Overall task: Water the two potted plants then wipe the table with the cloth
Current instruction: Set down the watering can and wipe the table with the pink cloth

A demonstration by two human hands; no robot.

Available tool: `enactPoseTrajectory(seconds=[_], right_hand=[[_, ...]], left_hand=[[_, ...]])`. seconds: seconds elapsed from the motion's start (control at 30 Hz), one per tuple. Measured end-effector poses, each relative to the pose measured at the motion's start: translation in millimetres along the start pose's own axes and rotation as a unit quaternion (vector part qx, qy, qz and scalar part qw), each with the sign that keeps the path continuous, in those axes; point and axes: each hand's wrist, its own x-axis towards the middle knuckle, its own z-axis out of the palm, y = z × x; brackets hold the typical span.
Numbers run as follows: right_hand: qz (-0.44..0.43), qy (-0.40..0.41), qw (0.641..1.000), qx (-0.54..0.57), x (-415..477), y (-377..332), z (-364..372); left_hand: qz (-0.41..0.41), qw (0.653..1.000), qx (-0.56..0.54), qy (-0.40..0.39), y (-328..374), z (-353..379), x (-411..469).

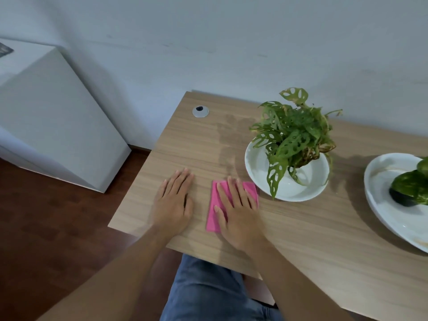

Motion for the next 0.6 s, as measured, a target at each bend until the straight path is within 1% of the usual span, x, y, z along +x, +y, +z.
enactPoseTrajectory(seconds=[0.07,0.13,0.23,0.3,0.4,0.5,0.6], right_hand=[[0.002,0.002,1.0,-0.011,-24,13,1],[0.003,0.012,1.0,-0.022,-33,22,1],[0.003,0.013,1.0,-0.023,-31,22,1],[0.005,0.011,1.0,-0.025,-27,21,-1],[0.008,0.007,1.0,-0.017,-13,19,-6],[0.02,-0.002,1.0,0.0,-6,18,-9],[0.016,0.01,1.0,0.005,-17,21,-9]], left_hand=[[-0.028,0.999,0.0,0.022,12,-3,10],[-0.037,0.998,-0.034,0.031,30,-1,31],[0.032,0.994,-0.099,-0.015,59,13,57],[0.059,0.994,-0.082,-0.044,70,25,63],[0.054,0.998,-0.031,-0.03,70,30,63],[0.056,0.998,-0.023,-0.03,70,31,63],[0.052,0.998,-0.015,-0.034,73,30,61]])
